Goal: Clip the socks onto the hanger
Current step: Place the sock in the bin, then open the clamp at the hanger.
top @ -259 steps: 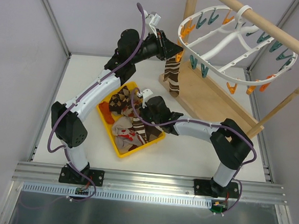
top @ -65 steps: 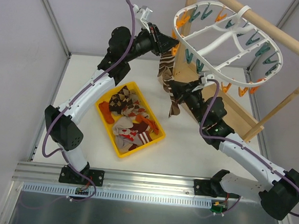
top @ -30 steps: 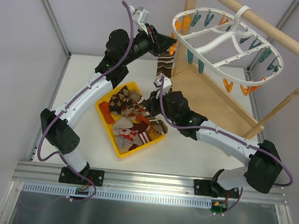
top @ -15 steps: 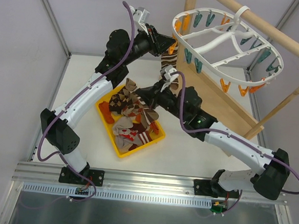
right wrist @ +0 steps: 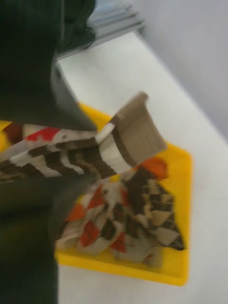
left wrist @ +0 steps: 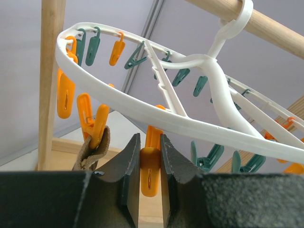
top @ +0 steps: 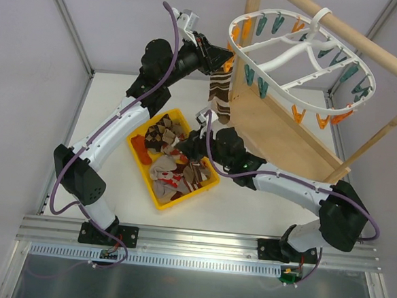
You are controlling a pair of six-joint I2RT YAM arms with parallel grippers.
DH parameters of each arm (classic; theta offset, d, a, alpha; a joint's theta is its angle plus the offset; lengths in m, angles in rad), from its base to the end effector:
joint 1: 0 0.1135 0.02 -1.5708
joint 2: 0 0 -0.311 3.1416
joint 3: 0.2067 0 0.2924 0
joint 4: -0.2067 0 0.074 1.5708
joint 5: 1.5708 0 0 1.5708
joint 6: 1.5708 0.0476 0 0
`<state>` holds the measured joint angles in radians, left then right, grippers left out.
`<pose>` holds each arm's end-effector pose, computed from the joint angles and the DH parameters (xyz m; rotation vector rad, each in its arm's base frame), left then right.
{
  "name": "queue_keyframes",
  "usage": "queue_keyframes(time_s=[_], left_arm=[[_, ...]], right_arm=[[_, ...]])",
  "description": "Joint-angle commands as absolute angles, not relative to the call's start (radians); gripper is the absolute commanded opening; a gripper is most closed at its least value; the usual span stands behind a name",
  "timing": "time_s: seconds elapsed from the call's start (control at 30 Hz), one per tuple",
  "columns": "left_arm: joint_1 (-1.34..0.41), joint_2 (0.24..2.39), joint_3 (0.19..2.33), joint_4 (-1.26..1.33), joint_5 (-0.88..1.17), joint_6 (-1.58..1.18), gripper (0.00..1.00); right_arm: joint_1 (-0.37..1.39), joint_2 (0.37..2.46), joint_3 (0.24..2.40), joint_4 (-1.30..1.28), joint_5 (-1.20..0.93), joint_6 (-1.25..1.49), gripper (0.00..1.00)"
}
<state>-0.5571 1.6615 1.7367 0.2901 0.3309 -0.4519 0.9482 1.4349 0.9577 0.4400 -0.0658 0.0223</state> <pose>0.3655 -0.2459 0.5471 0.3722 1.2443 -1.0711 0.2197 0.3114 0.3390 -0.7917 1.4679 0.7976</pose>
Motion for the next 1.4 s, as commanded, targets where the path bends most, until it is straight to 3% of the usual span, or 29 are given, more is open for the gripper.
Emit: queue_keyframes(time_s=[0.0,0.1,0.27,0.57,0.73,1.0,1.17,1.37], left_arm=[[-0.555,1.649,1.770,0.279,0.295,-0.402,0.08],[-0.555,1.651,1.769,0.273,0.290,-0.396,0.08],[-0.555,1.654,1.769,0.268,0.290,-0.396,0.08],[-0.558,1.655,1.775,0.261,0.253,-0.405,0.08],[-0.572,1.651,1.778,0.250,0.218,-0.408,0.08],[-0.644,1.617,1.773,0.215,0.072,-0.342,0.08],[-0.669,1.597,1.773,0.189,0.003,-0.328,0.08],[-0.696,1.582,1.763,0.183,0.000,-0.327,0.08]], right_arm=[[0.951,1.430,0.966,0.387,-0.074,0.003,0.52],[0.962,1.356,0.995,0.279,-0.009,-0.087,0.73],[0.976,1.201,1.077,0.124,0.237,-0.219,0.76],[0.976,1.126,1.224,0.139,0.435,-0.290,0.66],[0.977,1.198,1.291,0.201,0.613,-0.354,0.59],[0.966,1.287,1.353,0.313,0.673,-0.459,0.52],[0.925,1.282,1.344,0.324,0.669,-0.456,0.49],[0.828,1.246,1.244,0.426,0.460,-0.433,0.47]])
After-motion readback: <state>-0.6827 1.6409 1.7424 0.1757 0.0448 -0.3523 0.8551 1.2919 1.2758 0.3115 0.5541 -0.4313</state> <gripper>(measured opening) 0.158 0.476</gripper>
